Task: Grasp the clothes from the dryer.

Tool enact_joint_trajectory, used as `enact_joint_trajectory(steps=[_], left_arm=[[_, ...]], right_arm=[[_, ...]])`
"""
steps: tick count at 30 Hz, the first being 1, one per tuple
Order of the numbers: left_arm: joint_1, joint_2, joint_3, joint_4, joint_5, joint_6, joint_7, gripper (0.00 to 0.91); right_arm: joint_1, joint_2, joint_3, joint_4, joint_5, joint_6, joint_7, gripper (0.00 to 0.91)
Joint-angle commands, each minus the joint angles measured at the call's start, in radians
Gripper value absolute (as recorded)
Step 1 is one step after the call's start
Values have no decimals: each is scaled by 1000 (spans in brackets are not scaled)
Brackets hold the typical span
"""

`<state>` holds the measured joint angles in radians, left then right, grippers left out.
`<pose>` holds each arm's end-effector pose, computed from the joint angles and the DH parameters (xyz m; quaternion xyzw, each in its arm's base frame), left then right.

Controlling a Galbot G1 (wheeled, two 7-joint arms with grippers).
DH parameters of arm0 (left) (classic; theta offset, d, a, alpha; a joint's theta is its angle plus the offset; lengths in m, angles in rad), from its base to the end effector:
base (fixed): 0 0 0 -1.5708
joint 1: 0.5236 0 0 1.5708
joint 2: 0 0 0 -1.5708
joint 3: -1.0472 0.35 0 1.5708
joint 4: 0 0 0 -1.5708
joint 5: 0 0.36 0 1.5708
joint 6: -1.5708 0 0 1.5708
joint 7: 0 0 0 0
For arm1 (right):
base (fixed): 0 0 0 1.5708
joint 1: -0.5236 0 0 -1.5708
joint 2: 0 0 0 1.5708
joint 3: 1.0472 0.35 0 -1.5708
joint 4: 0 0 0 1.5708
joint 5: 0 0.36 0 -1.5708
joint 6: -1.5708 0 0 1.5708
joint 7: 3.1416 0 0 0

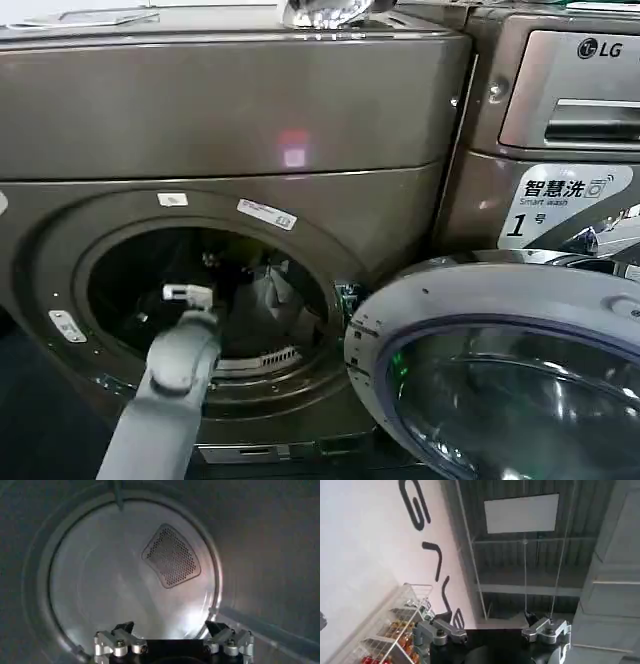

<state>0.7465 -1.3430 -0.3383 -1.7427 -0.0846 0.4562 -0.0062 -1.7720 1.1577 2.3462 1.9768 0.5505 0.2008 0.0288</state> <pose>0.4206 0.0015 -0.1792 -0.0706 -0.9927 -0.0972 0.0067 -0.1026 -0.3768 0.0084 0.5202 0.7027 -0.3818 0.2998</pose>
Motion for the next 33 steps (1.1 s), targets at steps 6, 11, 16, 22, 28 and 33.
enact_joint_trajectory(steps=[6,11,16,22,28,33], left_arm=[[-352,-65,65,461,94,-30,6,907],[-474,-69,130,645,183,-55,37,907],[-581,-37,259,793,314,-81,140,907],[-724,40,482,884,462,-132,460,907],[-865,38,660,1000,610,-143,712,907],[-947,56,841,1068,588,-211,907,907]], right_arm=[[-1,7,17,-15,13,18,-2,907],[-2,5,18,-27,14,25,-7,907],[0,2,14,-32,14,28,-10,907],[-2,-3,14,-42,16,37,-15,907],[-5,-12,21,-51,18,38,-17,907],[-8,-15,22,-68,18,47,-21,907]])
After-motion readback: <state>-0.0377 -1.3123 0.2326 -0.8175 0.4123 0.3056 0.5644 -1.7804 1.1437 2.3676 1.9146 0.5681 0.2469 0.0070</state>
